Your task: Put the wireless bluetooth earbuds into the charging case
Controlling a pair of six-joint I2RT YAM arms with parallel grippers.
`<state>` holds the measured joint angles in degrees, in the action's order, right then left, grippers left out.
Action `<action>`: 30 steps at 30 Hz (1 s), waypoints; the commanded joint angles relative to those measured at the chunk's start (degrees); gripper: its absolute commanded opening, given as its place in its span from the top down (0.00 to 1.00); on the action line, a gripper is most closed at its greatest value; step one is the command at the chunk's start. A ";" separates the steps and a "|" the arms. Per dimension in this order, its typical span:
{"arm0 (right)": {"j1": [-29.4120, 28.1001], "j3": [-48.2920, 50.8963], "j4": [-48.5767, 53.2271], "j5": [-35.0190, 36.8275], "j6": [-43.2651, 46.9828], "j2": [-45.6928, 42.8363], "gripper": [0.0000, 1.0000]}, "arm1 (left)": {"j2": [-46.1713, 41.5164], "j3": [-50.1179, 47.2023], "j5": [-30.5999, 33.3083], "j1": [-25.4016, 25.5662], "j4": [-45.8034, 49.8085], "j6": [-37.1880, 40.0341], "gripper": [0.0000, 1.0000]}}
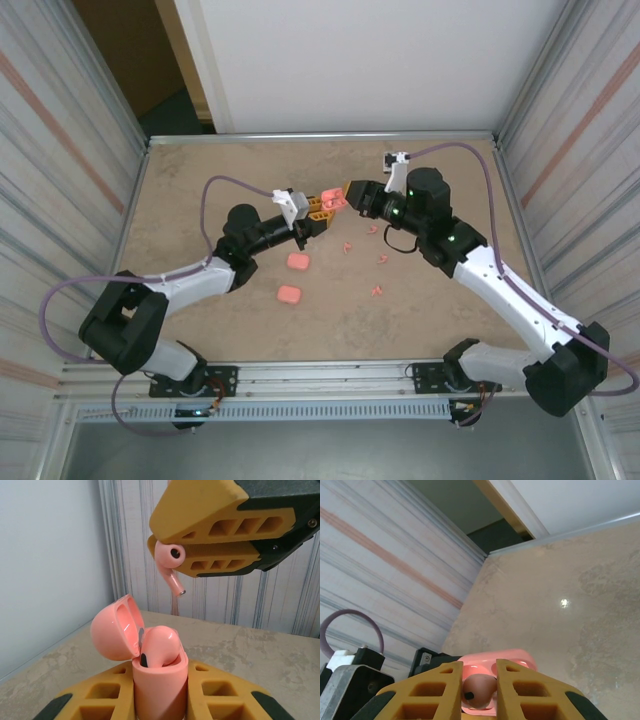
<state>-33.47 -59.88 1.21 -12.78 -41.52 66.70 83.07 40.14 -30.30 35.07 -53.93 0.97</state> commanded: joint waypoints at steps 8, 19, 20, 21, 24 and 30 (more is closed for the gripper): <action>-0.67 -1.48 -2.02 2.14 1.63 1.67 0.80 | -0.05 1.33 1.05 0.54 -2.89 -1.40 1.00; -0.89 -0.55 -2.18 2.39 1.88 2.12 0.80 | 0.08 1.52 1.86 0.61 -3.76 -2.52 1.00; -0.89 -0.40 -2.14 2.48 1.92 2.25 0.79 | 0.04 1.52 1.92 0.62 -3.89 -2.63 1.00; -0.89 -0.33 -2.27 2.49 1.88 2.28 0.79 | 0.09 1.55 1.92 0.61 -4.05 -2.78 1.00; -0.88 -0.07 -2.44 2.41 1.84 2.65 0.79 | 0.19 1.52 1.76 0.61 -4.40 -3.10 1.00; -0.89 0.08 -2.79 2.30 1.79 3.45 0.79 | 0.17 1.56 1.56 0.61 -5.18 -3.83 1.00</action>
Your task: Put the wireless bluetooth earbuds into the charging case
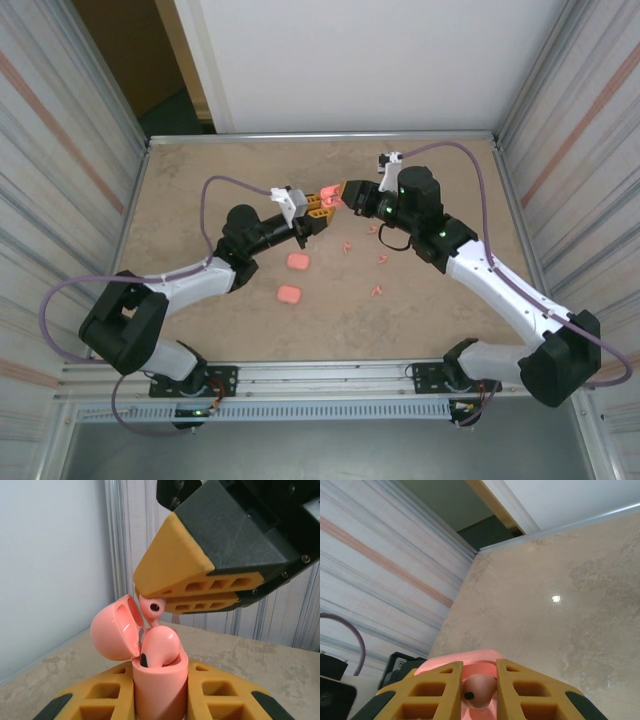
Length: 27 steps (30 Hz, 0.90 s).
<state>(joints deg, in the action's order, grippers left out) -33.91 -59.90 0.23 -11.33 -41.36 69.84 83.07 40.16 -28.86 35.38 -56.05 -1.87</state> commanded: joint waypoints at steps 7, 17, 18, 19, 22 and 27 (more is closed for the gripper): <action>-0.44 0.61 -1.70 0.79 1.84 0.36 0.79 | 0.26 1.64 0.66 0.31 -3.60 -1.70 1.00; -0.35 1.32 -1.02 0.18 1.43 -0.37 0.71 | 0.91 2.36 0.73 0.31 -4.15 -3.23 1.00; -0.32 1.05 -0.81 0.15 1.50 -0.47 0.67 | 0.95 2.38 0.61 0.31 -4.15 -3.23 1.00; -0.13 0.71 -0.53 -0.12 1.61 -0.65 0.65 | 1.03 2.38 0.56 0.31 -4.15 -3.39 1.00; 0.89 -0.36 0.47 -1.07 2.06 -1.49 0.59 | 1.27 2.48 0.23 0.31 -4.24 -3.36 1.00; 5.92 -1.47 1.92 -5.83 1.62 -4.12 0.46 | 0.89 2.12 -0.45 0.32 -4.59 -3.74 1.00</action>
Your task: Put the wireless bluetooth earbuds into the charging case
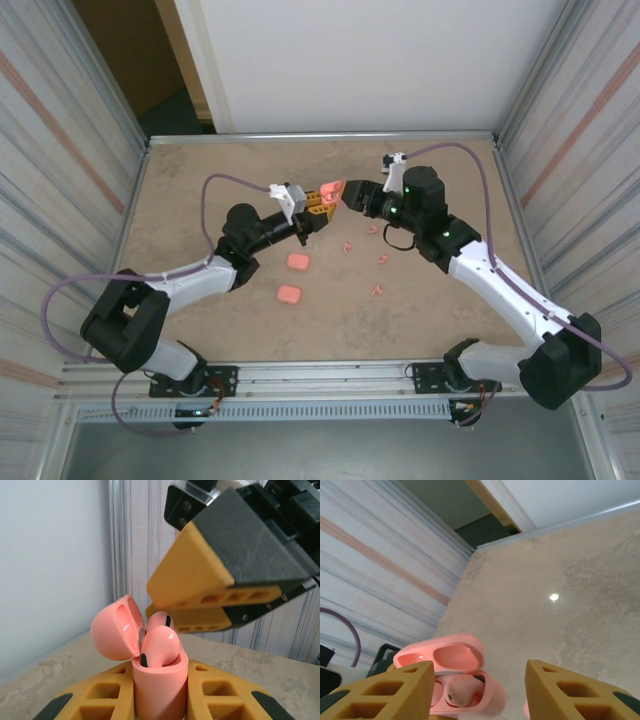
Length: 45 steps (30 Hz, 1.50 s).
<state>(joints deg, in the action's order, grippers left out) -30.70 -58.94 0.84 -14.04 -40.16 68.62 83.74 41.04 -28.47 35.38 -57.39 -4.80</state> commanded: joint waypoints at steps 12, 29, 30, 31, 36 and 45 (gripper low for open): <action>16.45 2.60 -1.55 -22.87 -0.23 -7.05 0.10 | -1.83 -0.81 -7.77 -3.82 -5.16 -6.45 1.00; 8.79 -2.71 -8.10 -36.84 4.04 3.10 0.10 | -3.76 -1.93 -24.89 -11.65 -12.52 -16.56 1.00; 8.31 -3.39 -8.43 -37.21 4.03 3.91 0.10 | -3.79 -1.93 -25.18 -11.63 -12.49 -16.52 1.00; 7.80 -4.06 -8.72 -37.72 4.04 4.76 0.10 | -3.80 -1.88 -25.35 -11.64 -12.40 -16.27 1.00; 5.47 -7.00 -9.61 -39.23 4.04 8.10 0.11 | -3.68 -1.88 -25.50 -11.61 -12.48 -16.27 1.00; 2.67 -9.43 -9.90 -40.36 4.30 10.56 0.12 | -3.68 -2.63 -24.70 -11.56 -13.05 -16.78 1.00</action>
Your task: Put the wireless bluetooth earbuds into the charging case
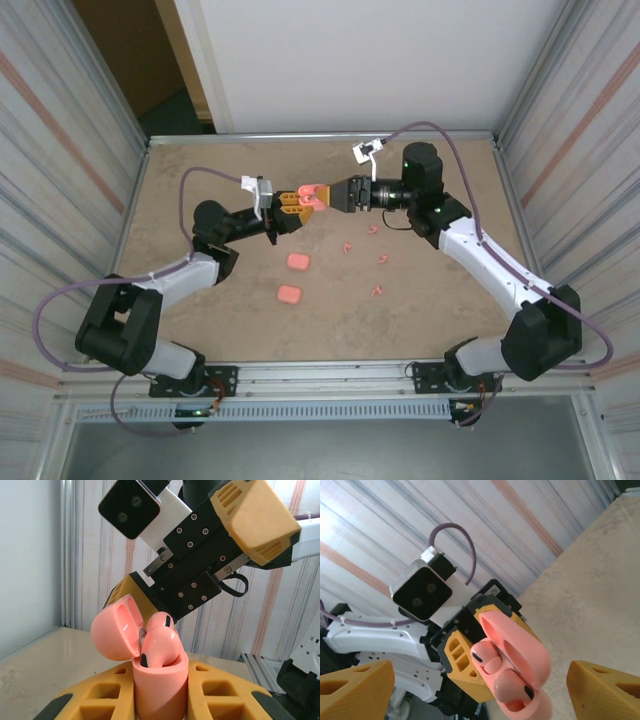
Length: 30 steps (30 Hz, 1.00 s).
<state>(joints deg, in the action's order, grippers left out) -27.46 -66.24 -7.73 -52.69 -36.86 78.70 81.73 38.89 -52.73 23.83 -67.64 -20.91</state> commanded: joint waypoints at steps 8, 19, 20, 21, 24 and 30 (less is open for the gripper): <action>-1.28 -3.17 -1.50 -2.96 0.91 0.51 0.14 | -1.75 -0.58 -0.09 -0.02 -2.76 -0.72 1.00; -1.45 -3.37 -1.68 -4.17 0.91 -0.92 0.15 | -1.75 -0.84 1.09 0.05 -1.75 0.23 1.00; -1.44 -3.41 -1.68 -4.26 1.00 -1.09 0.15 | -1.84 -0.84 1.22 0.04 -1.44 0.45 1.00; -1.47 -3.29 -1.68 -4.37 1.08 -1.17 0.15 | -1.91 -0.86 1.40 0.07 -1.32 0.64 1.00; -1.45 -3.02 -1.68 -4.52 1.35 -1.53 0.15 | -2.02 -0.84 1.54 0.08 -0.66 1.06 1.00; -1.54 -2.46 -2.54 -4.56 1.53 -1.90 0.15 | -2.11 -0.84 2.09 0.24 0.74 2.10 1.00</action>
<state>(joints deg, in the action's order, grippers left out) -28.23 -67.68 -7.81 -54.28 -36.80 78.74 81.28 38.63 -52.47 23.90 -67.83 -20.21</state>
